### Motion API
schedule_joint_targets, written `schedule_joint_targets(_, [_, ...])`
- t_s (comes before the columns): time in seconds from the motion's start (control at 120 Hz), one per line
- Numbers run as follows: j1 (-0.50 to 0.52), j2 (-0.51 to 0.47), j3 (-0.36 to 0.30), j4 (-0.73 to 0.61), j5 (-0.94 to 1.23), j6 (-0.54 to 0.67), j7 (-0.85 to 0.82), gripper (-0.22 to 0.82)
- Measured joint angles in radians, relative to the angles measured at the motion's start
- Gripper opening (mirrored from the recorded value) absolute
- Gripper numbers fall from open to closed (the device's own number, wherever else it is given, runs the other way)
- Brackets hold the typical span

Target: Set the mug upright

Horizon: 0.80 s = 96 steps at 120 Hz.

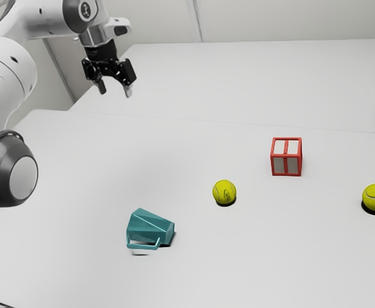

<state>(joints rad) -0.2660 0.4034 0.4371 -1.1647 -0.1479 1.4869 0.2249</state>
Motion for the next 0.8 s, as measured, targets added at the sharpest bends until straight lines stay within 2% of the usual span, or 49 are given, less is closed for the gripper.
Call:
schedule_joint_targets(0.233, [0.002,-0.011,0.001,-0.009,-0.018,-0.026,0.005,0.6])
schedule_joint_targets(0.333, [0.0,-0.024,0.003,-0.06,-0.065,-0.03,0.006,0.6])
schedule_joint_targets(0.4, [-0.001,-0.063,-0.005,-0.147,-0.083,-0.02,0.006,0.6])
schedule_joint_targets(0.525, [0.013,-0.18,-0.023,-0.401,-0.108,0.021,0.009,0.6])
schedule_joint_targets(0.8, [0.08,-0.408,-0.015,-0.822,-0.235,0.119,0.064,0.6])
